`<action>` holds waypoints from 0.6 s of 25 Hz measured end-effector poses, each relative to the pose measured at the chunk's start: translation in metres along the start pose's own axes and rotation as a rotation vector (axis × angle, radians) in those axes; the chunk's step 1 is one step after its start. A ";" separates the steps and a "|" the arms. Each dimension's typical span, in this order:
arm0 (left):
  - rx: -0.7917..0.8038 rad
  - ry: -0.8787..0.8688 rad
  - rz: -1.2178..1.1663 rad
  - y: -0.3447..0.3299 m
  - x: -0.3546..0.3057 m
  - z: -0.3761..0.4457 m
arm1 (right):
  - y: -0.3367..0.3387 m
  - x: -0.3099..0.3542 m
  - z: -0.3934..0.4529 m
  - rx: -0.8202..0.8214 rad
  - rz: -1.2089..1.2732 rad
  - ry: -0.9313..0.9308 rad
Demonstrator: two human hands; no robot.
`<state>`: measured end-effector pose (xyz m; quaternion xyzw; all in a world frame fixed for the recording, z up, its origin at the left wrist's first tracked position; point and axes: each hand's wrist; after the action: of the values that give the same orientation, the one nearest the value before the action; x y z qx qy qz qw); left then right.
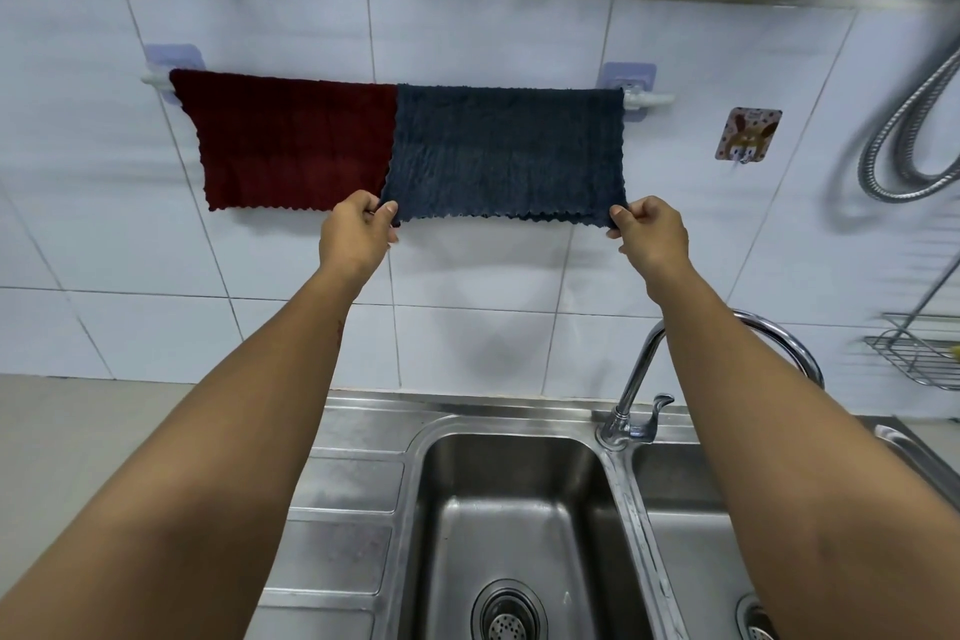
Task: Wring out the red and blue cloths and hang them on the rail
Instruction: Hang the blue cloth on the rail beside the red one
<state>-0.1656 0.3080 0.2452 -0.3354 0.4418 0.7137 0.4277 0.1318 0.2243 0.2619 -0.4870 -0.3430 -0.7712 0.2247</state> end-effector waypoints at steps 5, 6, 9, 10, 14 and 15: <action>0.011 0.000 -0.073 -0.003 0.001 -0.003 | -0.001 0.000 -0.002 -0.001 -0.011 -0.014; 0.012 0.008 -0.090 -0.004 0.001 -0.003 | -0.001 0.000 -0.002 0.002 -0.016 -0.019; 0.010 0.036 -0.111 -0.005 0.001 -0.005 | -0.002 0.000 -0.003 0.014 -0.012 -0.026; 0.010 0.044 -0.115 -0.005 0.000 -0.006 | -0.002 -0.001 -0.002 0.013 -0.010 -0.028; 0.009 0.086 -0.122 -0.006 -0.003 -0.005 | -0.006 -0.003 -0.002 0.022 -0.002 -0.049; 0.010 0.091 -0.122 -0.006 -0.003 -0.004 | -0.006 -0.004 -0.003 0.028 0.005 -0.054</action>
<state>-0.1584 0.3050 0.2442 -0.3919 0.4431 0.6680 0.4515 0.1276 0.2265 0.2557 -0.5053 -0.3586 -0.7523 0.2239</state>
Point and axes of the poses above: each hand's wrist, its own z-axis towards the middle knuckle, its own y-axis out of the back of the hand, x = y × z
